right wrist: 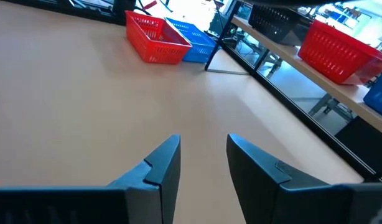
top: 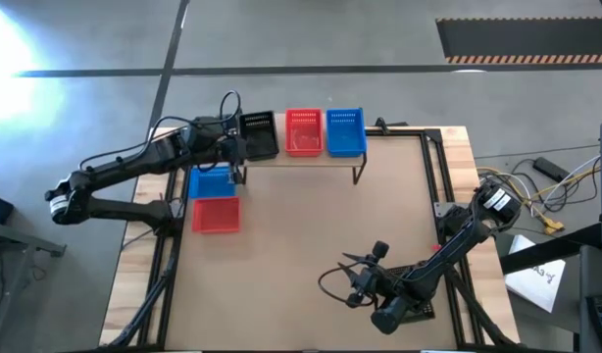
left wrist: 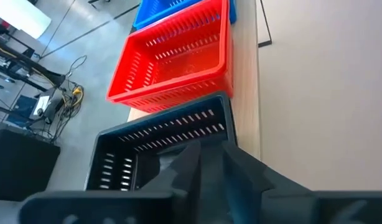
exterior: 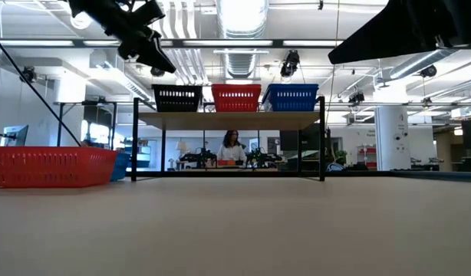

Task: Stack baskets on shelf by color
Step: Stack the red bin on the red bins on the shelf

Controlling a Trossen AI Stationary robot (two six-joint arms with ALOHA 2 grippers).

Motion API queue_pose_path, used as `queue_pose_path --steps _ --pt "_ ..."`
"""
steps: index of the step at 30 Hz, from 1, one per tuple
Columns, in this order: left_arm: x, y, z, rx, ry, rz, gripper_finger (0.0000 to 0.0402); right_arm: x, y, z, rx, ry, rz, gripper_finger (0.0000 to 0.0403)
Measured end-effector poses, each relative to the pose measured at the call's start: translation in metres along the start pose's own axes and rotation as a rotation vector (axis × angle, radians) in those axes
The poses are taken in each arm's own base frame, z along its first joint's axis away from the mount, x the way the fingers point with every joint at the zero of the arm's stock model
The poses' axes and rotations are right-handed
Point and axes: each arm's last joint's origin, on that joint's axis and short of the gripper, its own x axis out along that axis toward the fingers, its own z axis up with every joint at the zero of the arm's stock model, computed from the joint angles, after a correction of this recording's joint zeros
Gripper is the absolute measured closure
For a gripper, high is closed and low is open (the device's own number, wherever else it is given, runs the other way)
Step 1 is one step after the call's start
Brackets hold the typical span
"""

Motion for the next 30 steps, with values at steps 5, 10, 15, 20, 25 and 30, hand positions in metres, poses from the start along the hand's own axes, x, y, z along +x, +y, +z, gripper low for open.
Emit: queue_pose_path --steps 5,10,15,20,25,30 --pt "-0.001 0.005 0.000 -0.037 0.011 0.026 0.0304 0.000 0.000 0.000 0.000 0.000 0.000 0.0277" --pt "-0.019 0.012 0.013 -0.184 -0.068 0.062 0.0277 0.000 0.000 0.000 -0.003 0.003 0.004 0.0282" --pt "-0.031 -0.013 0.022 -0.214 -0.154 -0.073 0.0275 0.000 0.002 -0.003 -0.028 0.066 0.093 0.0284" --pt "-0.030 -0.058 0.019 -0.222 -0.154 -0.207 0.0275 -0.010 -0.003 0.004 -0.012 0.102 0.180 0.0274" --pt "-0.021 -0.116 0.008 -0.219 -0.133 -0.257 0.0275 -0.035 -0.024 0.025 0.088 0.264 0.317 0.0244" --pt "-0.013 -0.171 -0.002 -0.252 -0.227 -0.268 0.0275 -0.066 -0.043 0.040 0.130 0.503 0.383 0.0213"
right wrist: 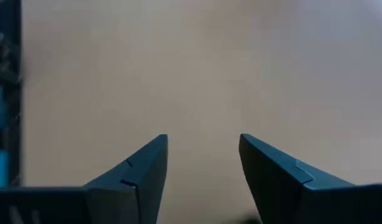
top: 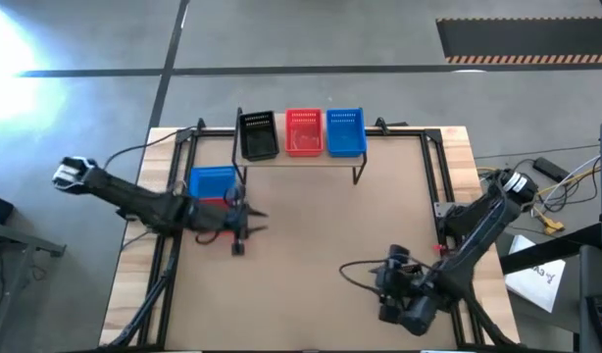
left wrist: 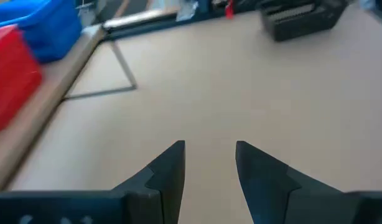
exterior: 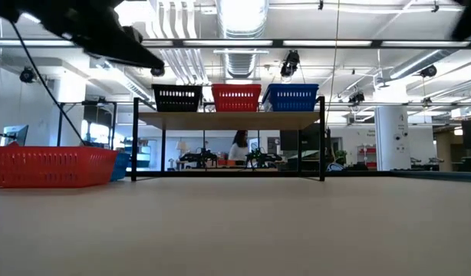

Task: Stack baskets on shelf by color
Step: Stack the red bin on the red bins on the shelf

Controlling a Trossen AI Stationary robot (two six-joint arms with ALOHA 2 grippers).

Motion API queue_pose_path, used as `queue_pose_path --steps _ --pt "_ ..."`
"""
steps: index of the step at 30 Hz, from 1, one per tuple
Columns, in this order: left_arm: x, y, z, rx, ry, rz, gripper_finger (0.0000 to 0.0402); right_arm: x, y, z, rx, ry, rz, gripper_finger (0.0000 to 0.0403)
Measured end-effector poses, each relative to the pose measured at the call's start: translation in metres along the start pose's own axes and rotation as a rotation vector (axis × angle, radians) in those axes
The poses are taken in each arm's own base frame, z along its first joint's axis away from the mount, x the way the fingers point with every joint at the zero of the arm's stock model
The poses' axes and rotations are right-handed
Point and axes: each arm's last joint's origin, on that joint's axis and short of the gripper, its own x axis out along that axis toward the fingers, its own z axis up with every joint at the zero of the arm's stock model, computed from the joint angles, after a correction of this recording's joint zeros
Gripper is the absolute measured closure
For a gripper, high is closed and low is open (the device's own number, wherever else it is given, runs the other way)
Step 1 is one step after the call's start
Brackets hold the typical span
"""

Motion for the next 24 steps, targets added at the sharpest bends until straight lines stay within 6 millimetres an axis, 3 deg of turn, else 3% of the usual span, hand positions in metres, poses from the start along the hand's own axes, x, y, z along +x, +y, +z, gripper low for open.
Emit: queue_pose_path --steps 4,9,13,16,24 --pt "0.006 -0.029 -0.015 -0.092 0.026 -0.016 0.0275 -0.023 0.003 -0.005 0.055 0.099 0.007 0.0208" --pt "0.002 -0.050 -0.033 -0.255 0.229 0.056 0.0275 -0.031 0.016 -0.018 0.096 0.064 0.029 0.0216" --pt "-0.008 -0.051 -0.042 -0.465 0.414 0.198 0.0275 -0.026 0.023 -0.030 0.077 0.020 0.001 0.0224" --pt "-0.013 -0.053 -0.045 -0.502 0.474 0.255 0.0275 -0.018 0.029 -0.036 0.051 0.023 -0.025 0.0228" --pt "-0.015 -0.045 -0.037 -0.562 0.376 0.361 0.0275 -0.001 0.037 -0.047 0.006 0.043 -0.079 0.0231"
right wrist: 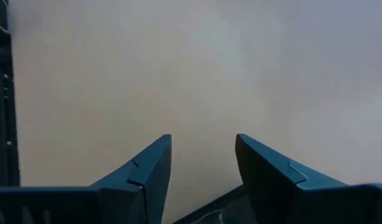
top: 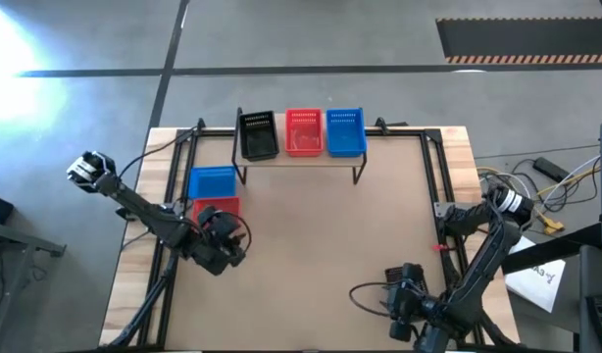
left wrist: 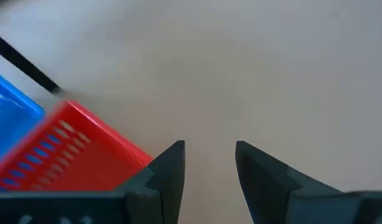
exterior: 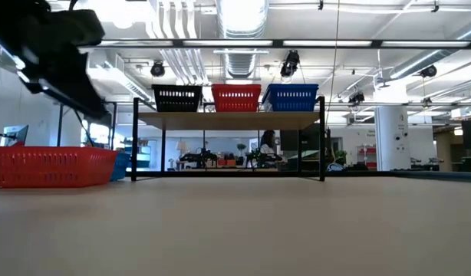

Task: Stack baskets on shelf by color
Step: Stack the red bin on the red bins on the shelf

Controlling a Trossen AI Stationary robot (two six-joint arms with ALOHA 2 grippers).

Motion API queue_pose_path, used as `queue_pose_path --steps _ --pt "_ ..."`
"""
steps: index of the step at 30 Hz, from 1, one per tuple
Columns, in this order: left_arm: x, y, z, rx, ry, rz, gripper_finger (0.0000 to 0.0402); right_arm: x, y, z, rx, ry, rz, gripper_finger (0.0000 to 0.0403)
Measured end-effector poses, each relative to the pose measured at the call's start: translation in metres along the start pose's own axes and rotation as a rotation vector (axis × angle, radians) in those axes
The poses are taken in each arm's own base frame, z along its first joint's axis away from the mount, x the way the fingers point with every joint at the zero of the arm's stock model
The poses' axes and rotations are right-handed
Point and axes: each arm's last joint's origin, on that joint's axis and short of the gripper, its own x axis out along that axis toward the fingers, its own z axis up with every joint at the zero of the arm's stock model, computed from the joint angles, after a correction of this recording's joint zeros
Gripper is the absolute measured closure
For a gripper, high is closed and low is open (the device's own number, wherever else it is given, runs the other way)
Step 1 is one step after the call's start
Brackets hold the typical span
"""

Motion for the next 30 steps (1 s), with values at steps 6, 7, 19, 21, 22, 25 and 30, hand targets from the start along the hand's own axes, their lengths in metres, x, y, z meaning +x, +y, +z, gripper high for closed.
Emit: queue_pose_path --steps 6,7,19,21,22,25,30 --pt "0.012 0.009 0.001 -0.050 -0.056 0.081 0.0274 0.002 0.000 -0.001 -0.017 -0.007 -0.012 0.0237" --pt "0.015 0.012 0.001 -0.053 -0.068 0.104 0.0274 0.002 0.001 -0.001 -0.019 -0.008 -0.013 0.0239" --pt "0.040 0.035 0.017 -0.200 0.143 0.195 0.0222 0.003 0.000 0.001 -0.080 -0.086 -0.044 0.0258" --pt "0.045 0.037 0.017 -0.205 0.151 0.220 0.0201 0.003 0.000 0.001 -0.084 -0.099 -0.049 0.0261" --pt "0.047 0.037 0.017 -0.203 0.156 0.233 0.0192 0.003 0.000 0.001 -0.088 -0.103 -0.051 0.0263" --pt "0.056 0.035 0.015 -0.192 0.181 0.267 0.0182 0.003 0.000 0.001 -0.092 -0.104 -0.051 0.0267" --pt "0.068 0.029 0.010 -0.159 0.250 0.298 0.0213 0.003 0.000 0.001 -0.095 -0.104 -0.052 0.0274"
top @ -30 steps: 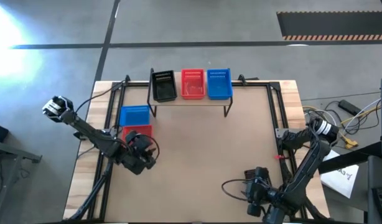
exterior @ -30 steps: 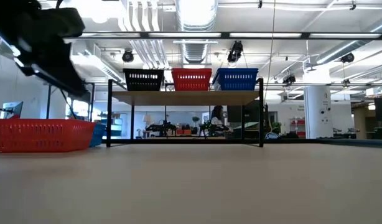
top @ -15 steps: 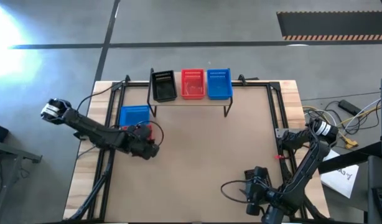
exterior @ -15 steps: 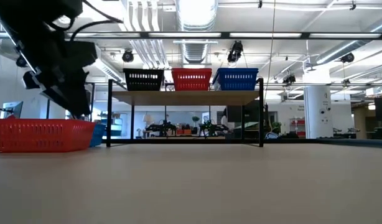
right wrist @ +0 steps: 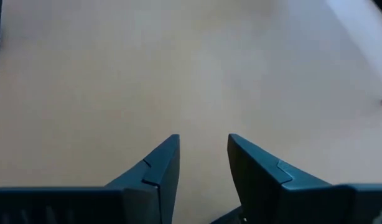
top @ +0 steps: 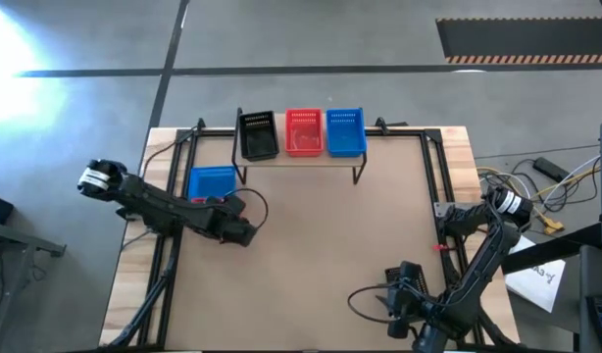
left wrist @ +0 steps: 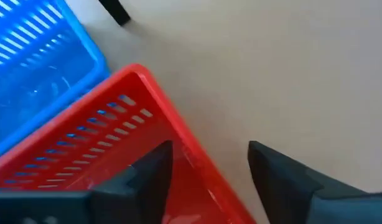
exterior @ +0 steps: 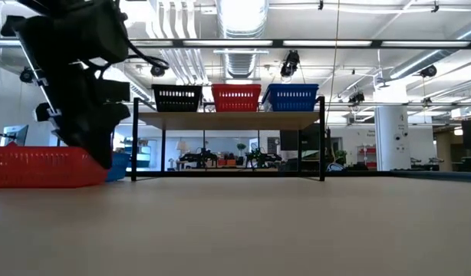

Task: Stack baskets on shelf by color
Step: Stack the red bin on the red bins on the shelf

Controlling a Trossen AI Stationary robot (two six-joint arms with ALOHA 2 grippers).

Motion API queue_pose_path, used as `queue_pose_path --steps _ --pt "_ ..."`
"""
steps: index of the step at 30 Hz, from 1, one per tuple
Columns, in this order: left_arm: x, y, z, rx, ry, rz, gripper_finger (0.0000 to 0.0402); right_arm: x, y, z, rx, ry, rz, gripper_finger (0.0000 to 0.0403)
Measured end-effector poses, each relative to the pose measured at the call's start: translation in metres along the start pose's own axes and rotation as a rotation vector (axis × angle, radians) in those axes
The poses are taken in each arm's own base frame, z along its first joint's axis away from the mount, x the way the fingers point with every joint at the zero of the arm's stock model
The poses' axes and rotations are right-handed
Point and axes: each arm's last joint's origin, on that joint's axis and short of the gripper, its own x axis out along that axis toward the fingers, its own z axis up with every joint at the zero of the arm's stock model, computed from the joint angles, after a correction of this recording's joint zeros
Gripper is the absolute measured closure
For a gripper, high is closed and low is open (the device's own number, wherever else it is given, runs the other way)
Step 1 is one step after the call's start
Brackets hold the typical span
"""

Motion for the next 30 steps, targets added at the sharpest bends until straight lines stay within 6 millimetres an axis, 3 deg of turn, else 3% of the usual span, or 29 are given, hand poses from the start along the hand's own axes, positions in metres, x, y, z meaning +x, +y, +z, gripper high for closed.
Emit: queue_pose_path --steps 5,8,10,16,22,26,30 --pt "-0.004 -0.015 0.002 0.088 0.067 -0.049 0.0304 0.000 0.000 0.000 -0.010 -0.004 -0.002 0.0274" --pt "-0.015 -0.028 0.006 0.162 0.100 -0.124 0.0369 0.000 0.000 0.001 -0.016 -0.022 -0.010 0.0273" --pt "-0.026 -0.037 0.007 0.210 0.110 -0.190 0.0392 0.000 0.000 0.001 -0.016 -0.023 -0.010 0.0275" --pt "-0.074 -0.070 0.009 0.396 0.095 -0.470 0.0398 0.000 0.000 0.001 -0.019 -0.023 -0.011 0.0280" --pt "-0.123 -0.097 0.021 0.667 -0.174 -0.713 0.0400 0.000 0.000 0.001 -0.050 -0.030 -0.014 0.0278" --pt "-0.145 -0.102 0.044 0.787 -0.413 -0.639 0.0401 0.000 -0.001 0.002 -0.072 -0.064 -0.030 0.0283" --pt "-0.163 -0.098 0.083 0.871 -0.631 -0.461 0.0401 0.000 -0.001 0.002 -0.098 -0.071 -0.034 0.0289"
